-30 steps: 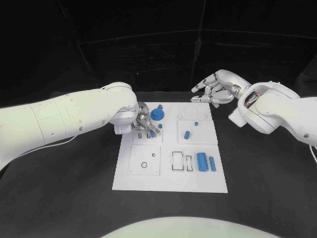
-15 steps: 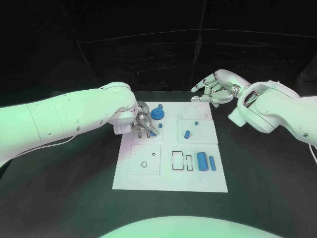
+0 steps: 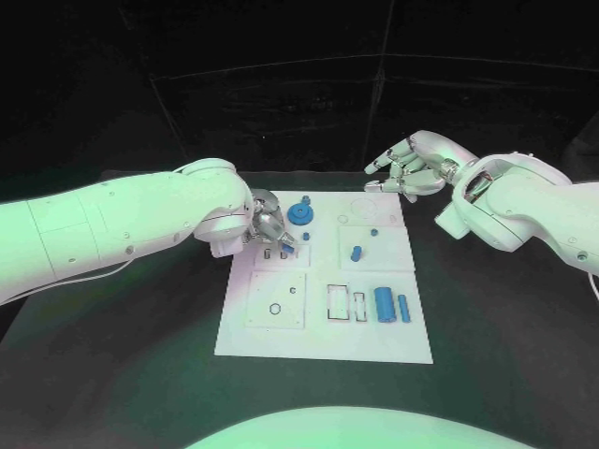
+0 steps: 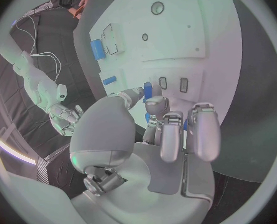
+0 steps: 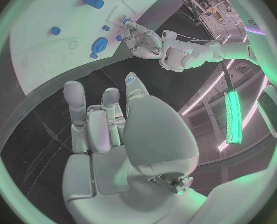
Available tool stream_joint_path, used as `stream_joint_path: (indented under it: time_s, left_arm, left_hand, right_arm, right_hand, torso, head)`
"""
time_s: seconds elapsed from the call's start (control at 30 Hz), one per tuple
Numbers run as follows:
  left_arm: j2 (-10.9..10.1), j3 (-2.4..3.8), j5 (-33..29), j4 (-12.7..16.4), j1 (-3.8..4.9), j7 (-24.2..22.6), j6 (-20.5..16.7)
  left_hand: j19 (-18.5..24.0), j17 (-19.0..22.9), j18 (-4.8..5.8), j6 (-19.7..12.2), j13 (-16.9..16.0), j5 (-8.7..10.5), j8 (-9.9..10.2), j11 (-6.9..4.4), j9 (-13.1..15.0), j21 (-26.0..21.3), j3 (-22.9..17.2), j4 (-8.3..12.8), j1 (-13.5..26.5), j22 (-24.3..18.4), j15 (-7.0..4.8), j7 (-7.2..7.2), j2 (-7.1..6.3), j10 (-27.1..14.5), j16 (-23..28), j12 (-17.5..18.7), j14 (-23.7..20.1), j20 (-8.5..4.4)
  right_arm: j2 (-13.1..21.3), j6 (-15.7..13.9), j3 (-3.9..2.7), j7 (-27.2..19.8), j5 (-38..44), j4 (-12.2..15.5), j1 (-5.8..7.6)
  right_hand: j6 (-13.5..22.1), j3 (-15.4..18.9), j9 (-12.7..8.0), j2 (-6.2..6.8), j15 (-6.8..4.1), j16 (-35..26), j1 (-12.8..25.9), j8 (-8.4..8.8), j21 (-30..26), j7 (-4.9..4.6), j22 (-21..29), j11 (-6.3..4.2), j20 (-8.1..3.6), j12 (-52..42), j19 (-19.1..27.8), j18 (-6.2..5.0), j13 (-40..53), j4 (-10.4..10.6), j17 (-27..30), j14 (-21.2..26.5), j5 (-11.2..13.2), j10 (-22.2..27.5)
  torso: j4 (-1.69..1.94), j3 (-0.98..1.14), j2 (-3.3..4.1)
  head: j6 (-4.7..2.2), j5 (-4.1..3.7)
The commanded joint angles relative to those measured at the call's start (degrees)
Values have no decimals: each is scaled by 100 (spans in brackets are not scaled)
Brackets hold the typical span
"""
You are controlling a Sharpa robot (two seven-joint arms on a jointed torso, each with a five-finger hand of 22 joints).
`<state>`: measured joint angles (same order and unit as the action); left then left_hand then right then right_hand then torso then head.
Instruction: Assemble the parts on the task board
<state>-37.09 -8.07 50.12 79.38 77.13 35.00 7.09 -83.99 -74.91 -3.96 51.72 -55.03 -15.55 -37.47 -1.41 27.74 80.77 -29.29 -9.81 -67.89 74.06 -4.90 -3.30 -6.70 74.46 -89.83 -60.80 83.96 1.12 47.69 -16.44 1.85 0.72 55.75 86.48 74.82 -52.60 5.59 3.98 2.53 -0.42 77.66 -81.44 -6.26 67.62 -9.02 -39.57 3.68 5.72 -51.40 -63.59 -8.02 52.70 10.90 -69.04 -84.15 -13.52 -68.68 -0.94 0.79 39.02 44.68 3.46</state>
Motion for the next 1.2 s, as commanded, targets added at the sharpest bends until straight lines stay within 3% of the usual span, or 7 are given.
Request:
stream_joint_path:
  time_s: [0.03, 0.33, 0.63, 1.2]
  left_arm:
    - [-75, -1, 126, 94, -13, -162, -504]
    - [-129, -16, 134, 59, -104, -74, -554]
    - [-107, -123, 135, -13, -154, 9, -407]
    - [-84, -142, 239, 4, -182, 59, -235]
  left_hand:
    - [-44, -1509, 70, -44, -32, -48, -50, 4, 35, -15, -1104, 1055, 95, 17, 5, 26, -26, 50, -17, -48, 604, 28]
    - [-52, -1509, 73, -50, -32, -163, -130, -7, 90, -9, -1222, 1117, 205, 36, -2, 38, -76, 62, -17, -56, 604, 22]
    - [-57, -1509, 76, -50, -54, -231, -171, -13, 116, -1, -1266, 1150, 263, 54, -6, 46, -98, 81, -17, -79, 604, 19]
    - [-58, -1509, 76, -38, -64, -265, -201, -19, 132, -1, -1275, 1166, 301, 58, -9, 55, -114, 98, -17, -94, 604, 17]
  right_arm:
    - [-4, 44, -4, -15, 18, -12, 12]
    - [-20, 57, -3, -14, 61, -33, 11]
    - [-15, 31, -3, -20, 88, -35, 11]
    - [-14, 29, -3, -26, 103, -32, 11]
  right_hand:
    - [7, 41, -1, -2, -38, -20, -55, -30, -18, 33, 5, -13, -21, -3, 24, -102, 5, -3, 5, -128, -20, 0]
    - [8, 43, -1, -1, -38, -27, -54, -30, -24, 33, 16, -13, -21, 2, 29, -104, -1, -3, 15, -126, -23, 3]
    - [9, 49, -1, 1, -38, -40, -53, -32, -40, 33, 47, -13, -22, 22, 43, -109, -22, -4, 33, -123, -29, 13]
    - [9, 49, -1, 1, -38, -40, -53, -32, -40, 33, 47, -13, -22, 22, 43, -109, -22, -4, 33, -123, -29, 13]
  torso:
    - [3, 0, 2]
    - [-7, 0, 5]
    - [-11, 1, 10]
    - [-7, 2, 9]
  head:
    - [11, 16]
    - [44, 55]
    - [54, 65]
    - [65, 17]
